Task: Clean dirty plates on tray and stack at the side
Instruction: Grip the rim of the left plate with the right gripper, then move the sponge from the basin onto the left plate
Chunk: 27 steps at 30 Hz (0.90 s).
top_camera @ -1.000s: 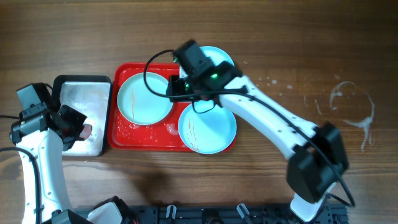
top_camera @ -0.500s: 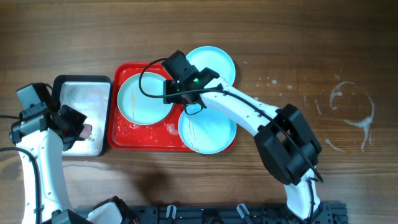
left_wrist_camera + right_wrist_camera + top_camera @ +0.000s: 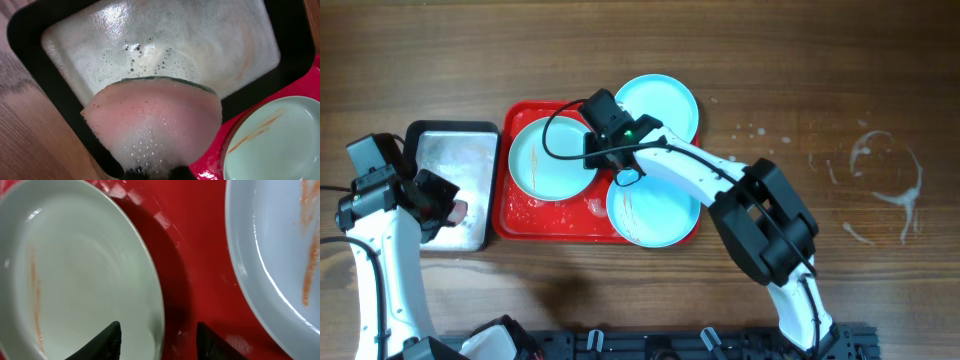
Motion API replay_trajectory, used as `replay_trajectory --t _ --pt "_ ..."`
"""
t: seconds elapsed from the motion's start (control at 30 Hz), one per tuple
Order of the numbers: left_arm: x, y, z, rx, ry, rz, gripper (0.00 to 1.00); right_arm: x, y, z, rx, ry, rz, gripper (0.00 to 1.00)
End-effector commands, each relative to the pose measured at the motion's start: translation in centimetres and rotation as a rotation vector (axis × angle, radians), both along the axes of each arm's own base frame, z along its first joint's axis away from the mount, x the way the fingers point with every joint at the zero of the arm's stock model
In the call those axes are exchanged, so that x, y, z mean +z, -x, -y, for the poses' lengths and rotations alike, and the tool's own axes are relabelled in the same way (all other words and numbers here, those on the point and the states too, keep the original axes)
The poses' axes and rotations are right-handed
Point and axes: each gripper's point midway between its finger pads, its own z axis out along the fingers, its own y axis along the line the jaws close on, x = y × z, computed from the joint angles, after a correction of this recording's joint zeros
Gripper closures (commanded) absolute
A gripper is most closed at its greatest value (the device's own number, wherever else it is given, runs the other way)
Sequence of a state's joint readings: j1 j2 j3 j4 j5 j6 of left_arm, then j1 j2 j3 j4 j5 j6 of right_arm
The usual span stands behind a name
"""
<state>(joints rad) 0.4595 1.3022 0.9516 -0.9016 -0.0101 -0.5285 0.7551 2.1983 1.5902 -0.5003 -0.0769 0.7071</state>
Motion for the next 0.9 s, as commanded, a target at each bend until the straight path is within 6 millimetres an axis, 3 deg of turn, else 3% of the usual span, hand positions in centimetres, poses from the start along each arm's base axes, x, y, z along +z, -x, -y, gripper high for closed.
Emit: replay_trajectory --t 0.0,0.37,0.6,0.7,0.87 --pt "0.8 -0.2 -0.5 0.0 -0.029 0.014 0.96 -2.0 0.6 -0.3 0.011 0.017 -0.033 0.54" --pt "0.8 -0.2 -0.5 -0.001 -0.028 0.014 0.96 -1.7 0.8 -1.5 0.03 -0.009 -0.014 0.68" --pt "0.7 0.2 -0.3 -0.001 -0.02 -0.003 0.96 -3.8 1.5 -1.6 0.035 0.017 -0.041 0.78" --pt "0.7 0.2 -0.3 -0.001 -0.02 -0.002 0.96 -4.6 1.9 -1.3 0.034 0.036 -0.061 0.95" --pt "0.7 0.1 -0.3 -0.002 -0.022 0.003 0.96 -4.9 3.0 -0.9 0.045 0.045 -0.115 0.96"
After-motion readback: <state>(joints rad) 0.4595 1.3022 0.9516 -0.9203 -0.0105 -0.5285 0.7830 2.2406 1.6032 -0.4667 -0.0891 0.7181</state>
